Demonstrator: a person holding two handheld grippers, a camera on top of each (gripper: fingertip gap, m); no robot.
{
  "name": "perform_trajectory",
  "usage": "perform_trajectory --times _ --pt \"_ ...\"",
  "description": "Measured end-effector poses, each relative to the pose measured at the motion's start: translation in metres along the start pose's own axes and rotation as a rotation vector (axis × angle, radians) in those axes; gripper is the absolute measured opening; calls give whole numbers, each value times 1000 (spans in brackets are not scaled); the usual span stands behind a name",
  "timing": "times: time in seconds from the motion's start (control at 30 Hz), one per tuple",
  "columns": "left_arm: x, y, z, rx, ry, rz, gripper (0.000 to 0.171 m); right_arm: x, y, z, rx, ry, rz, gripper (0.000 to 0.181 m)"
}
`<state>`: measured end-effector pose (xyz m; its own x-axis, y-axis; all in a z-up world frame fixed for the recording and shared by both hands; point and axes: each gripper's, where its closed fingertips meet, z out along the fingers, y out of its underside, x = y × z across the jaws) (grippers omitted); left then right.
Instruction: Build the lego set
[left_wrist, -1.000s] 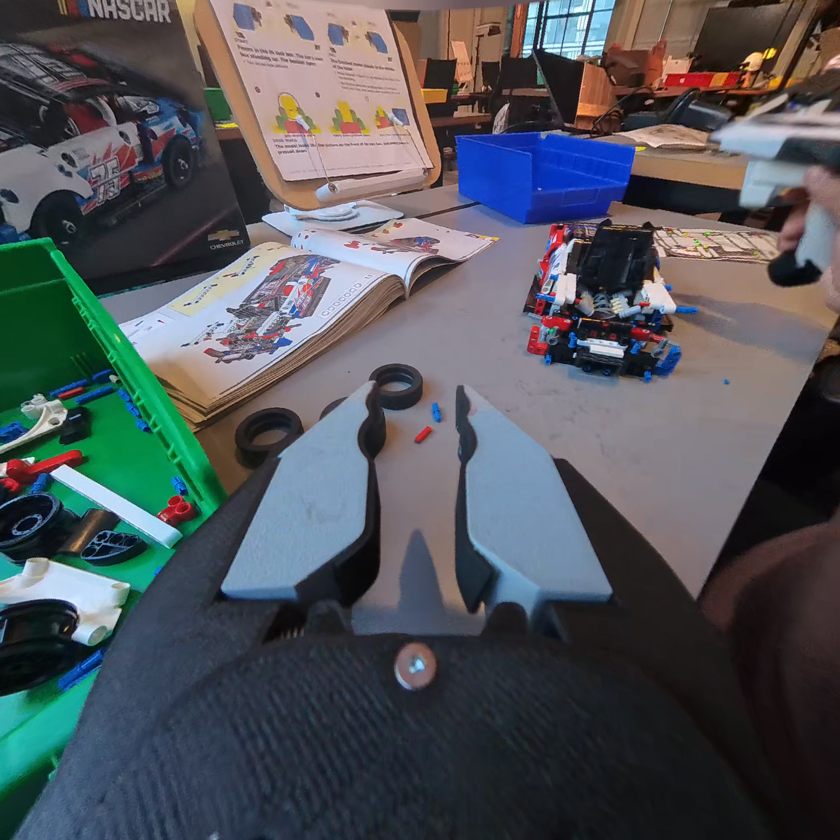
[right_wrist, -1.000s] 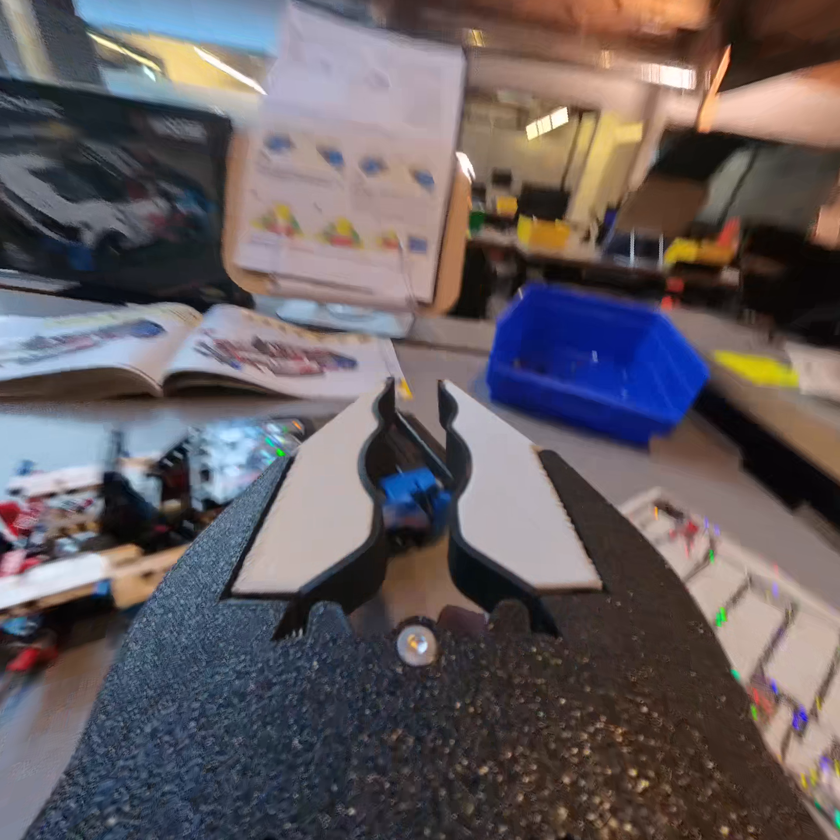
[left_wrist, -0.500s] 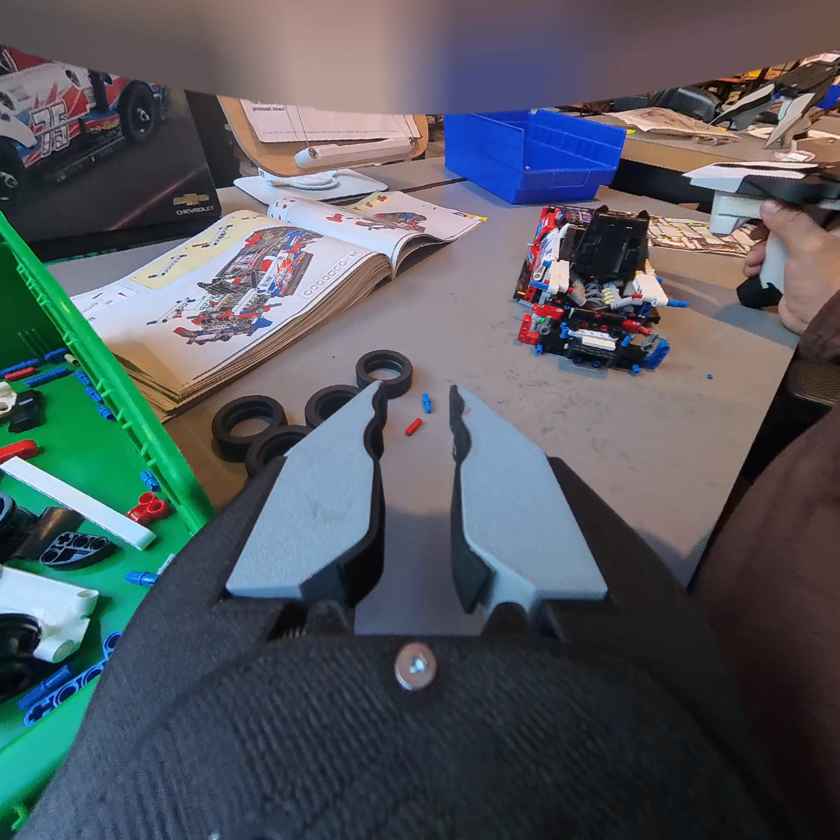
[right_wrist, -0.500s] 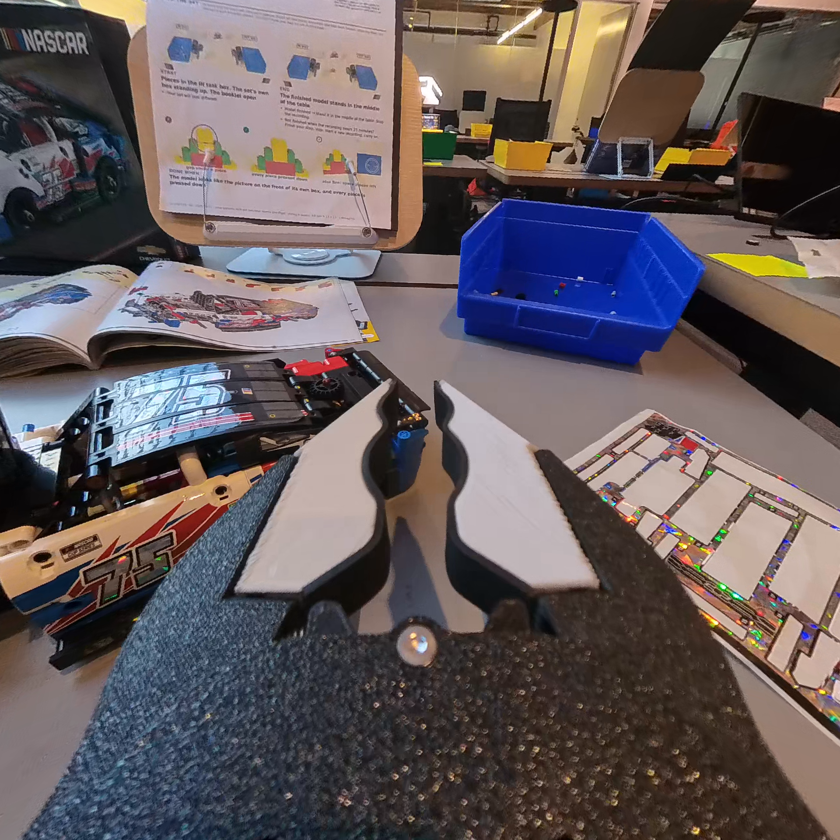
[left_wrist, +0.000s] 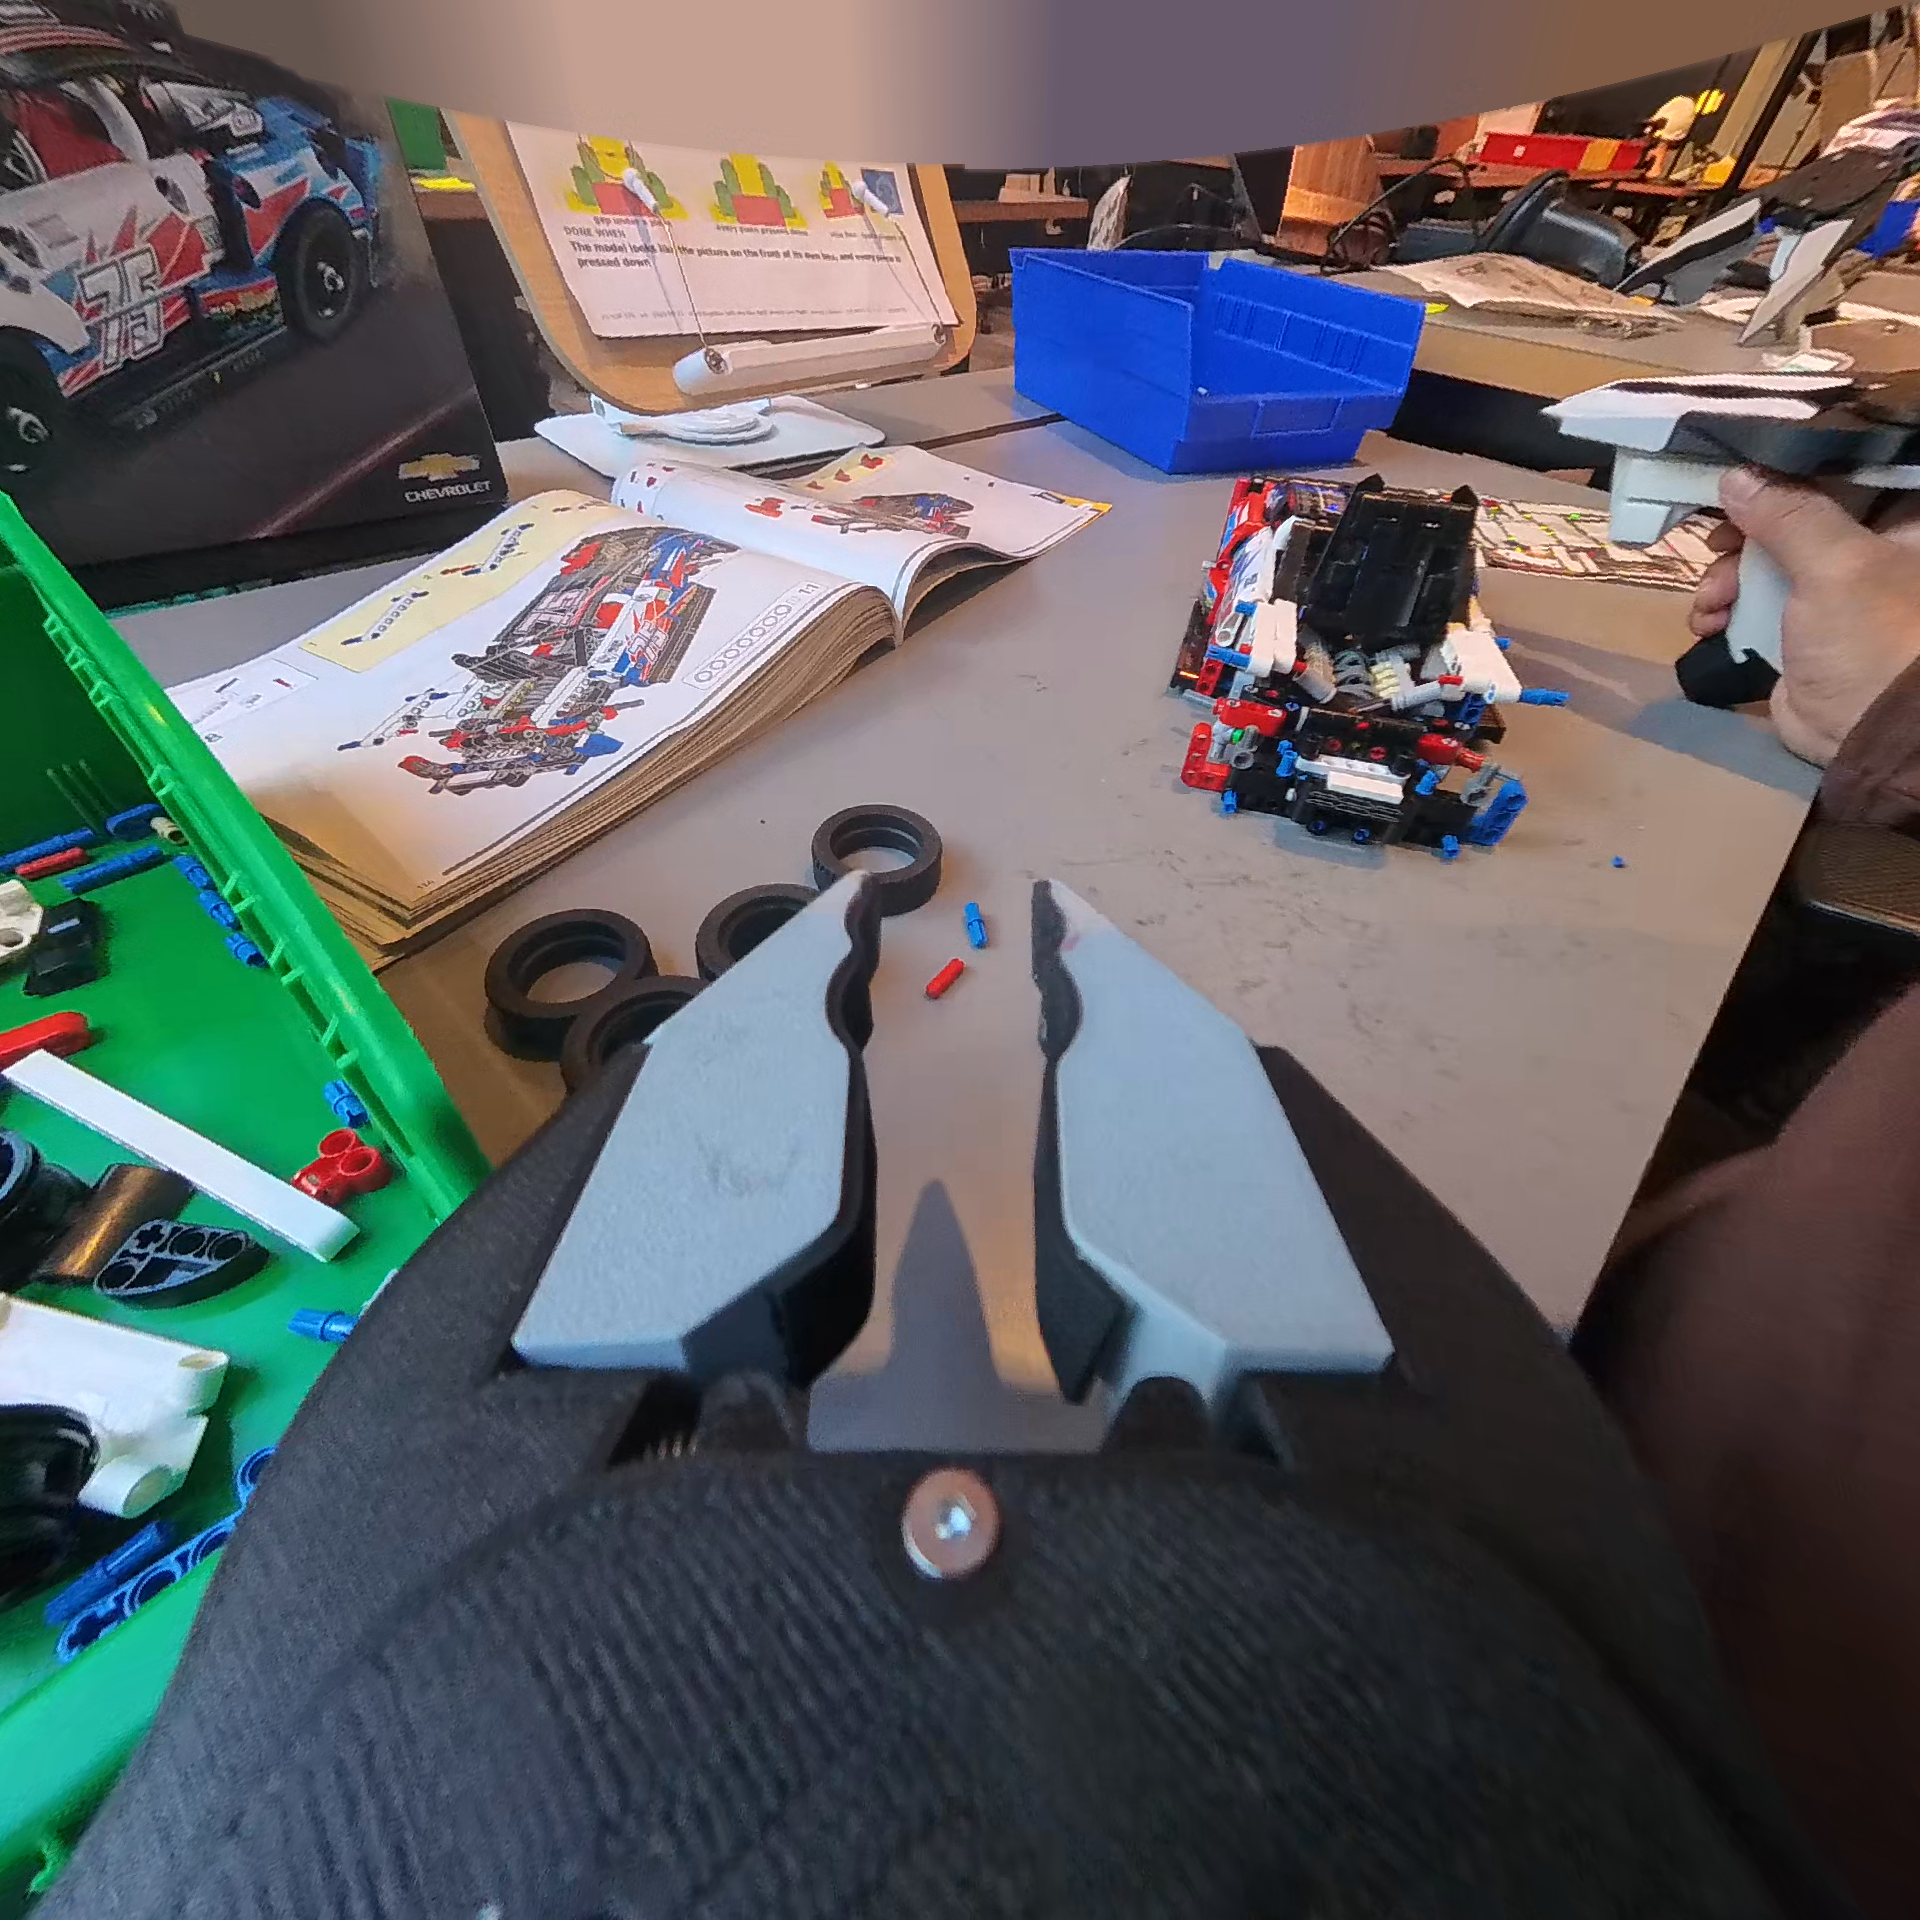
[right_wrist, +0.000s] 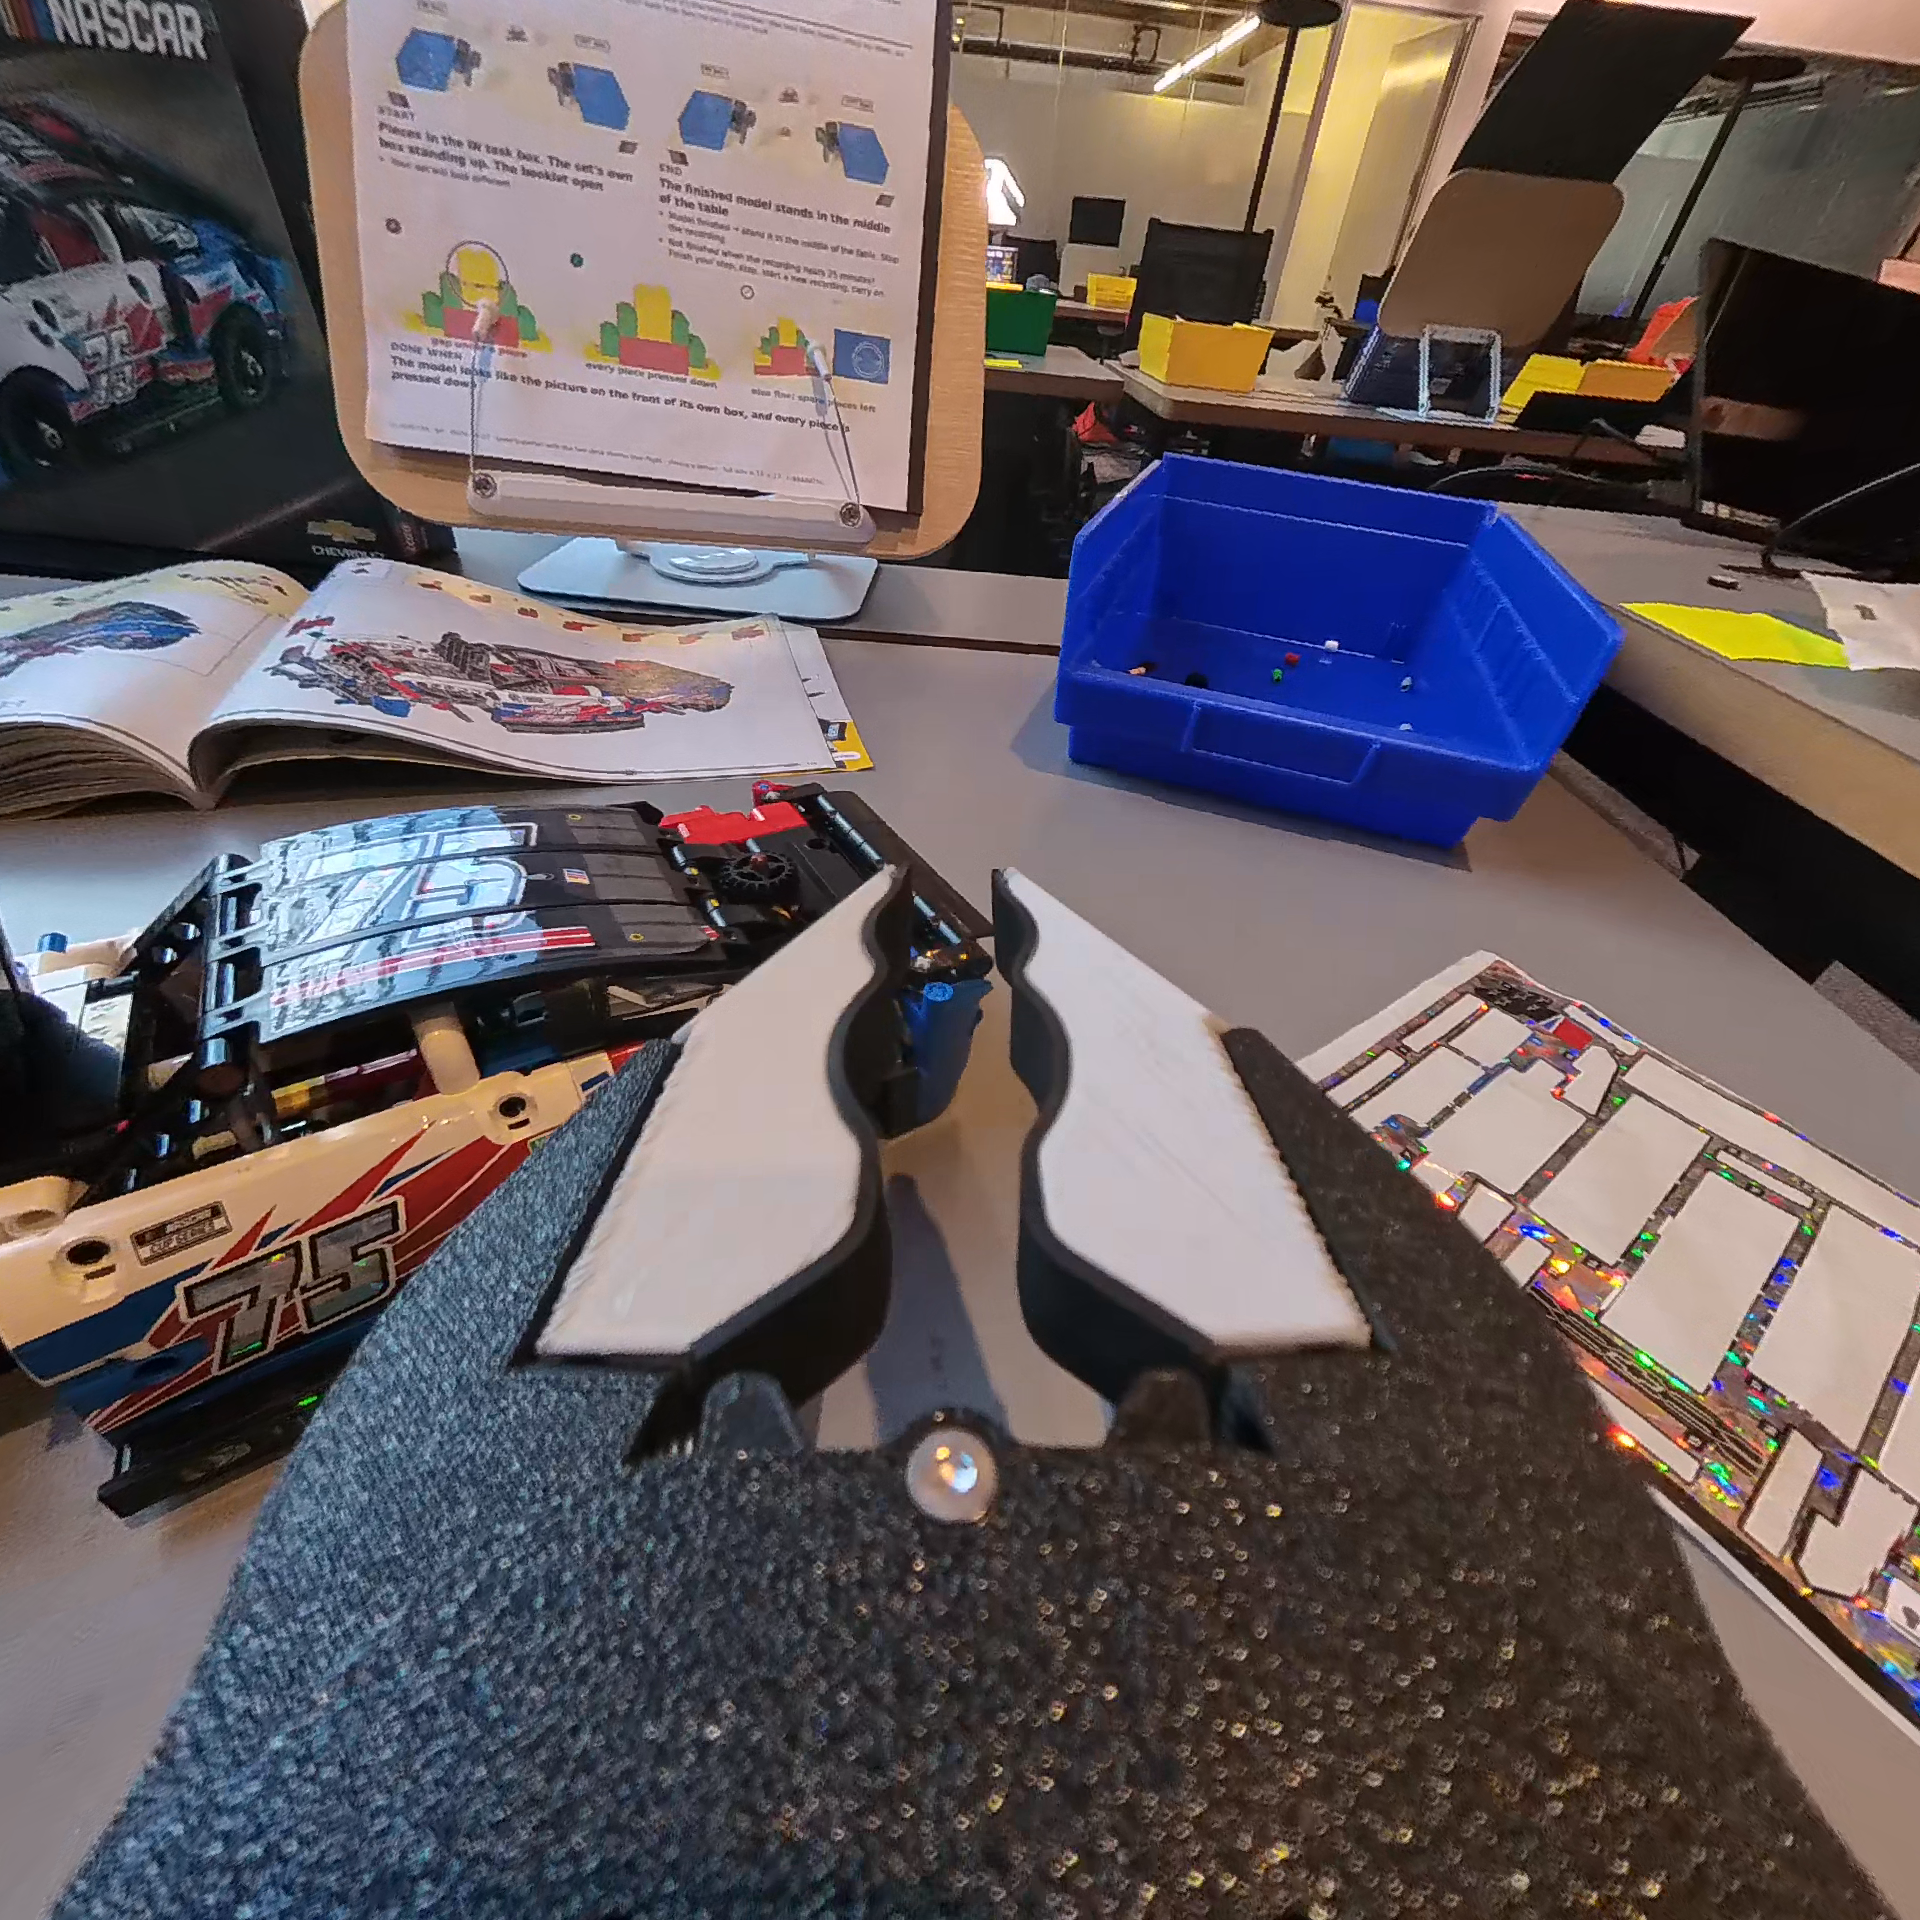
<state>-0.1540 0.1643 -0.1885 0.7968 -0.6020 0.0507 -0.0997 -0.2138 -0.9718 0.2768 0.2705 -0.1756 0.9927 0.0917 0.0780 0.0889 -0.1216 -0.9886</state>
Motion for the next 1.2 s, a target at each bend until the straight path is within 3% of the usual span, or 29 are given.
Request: perform_trajectory --times 0.2,0.3,0.37,0.43,0.6,0.7,0.77,0.9,0.97,1.03,1.13,1.2 --pt "-1 -13 -12 100 -31 28 19 -10 2 3 -23 -25 -51 14" --pt "-6 -32 -33 165 -80 28 16 -15 4 5 -36 -32 -83 20" --pt "-9 -49 -53 224 -106 55 3 -17 4 4 -35 -41 -95 21" --pt "-28 -64 -75 274 -199 98 0 -17 4 5 -36 -47 -88 22" --pt "-112 -84 -129 303 -527 89 0 -11 2 3 -21 -35 -41 22" --pt "-159 -84 -149 238 -669 35 1 -8 1 2 -10 -29 -19 22" --pt "-176 -81 -149 201 -661 -9 12 -7 1 2 -11 -27 -16 22" --pt "-197 -71 -131 48 -569 -8 18 -9 2 3 -22 -23 -36 22" --pt "-210 -63 -119 -89 -507 43 4 -9 3 4 -29 -21 -44 22" --pt "-219 -58 -99 -223 -391 52 12 -9 4 5 -35 -20 -45 22" --pt "-234 -67 -63 -328 -228 92 11 -9 4 5 -36 -20 -40 22" --pt "-249 -64 -37 -433 -181 113 14 -9 4 5 -35 -20 -37 22"
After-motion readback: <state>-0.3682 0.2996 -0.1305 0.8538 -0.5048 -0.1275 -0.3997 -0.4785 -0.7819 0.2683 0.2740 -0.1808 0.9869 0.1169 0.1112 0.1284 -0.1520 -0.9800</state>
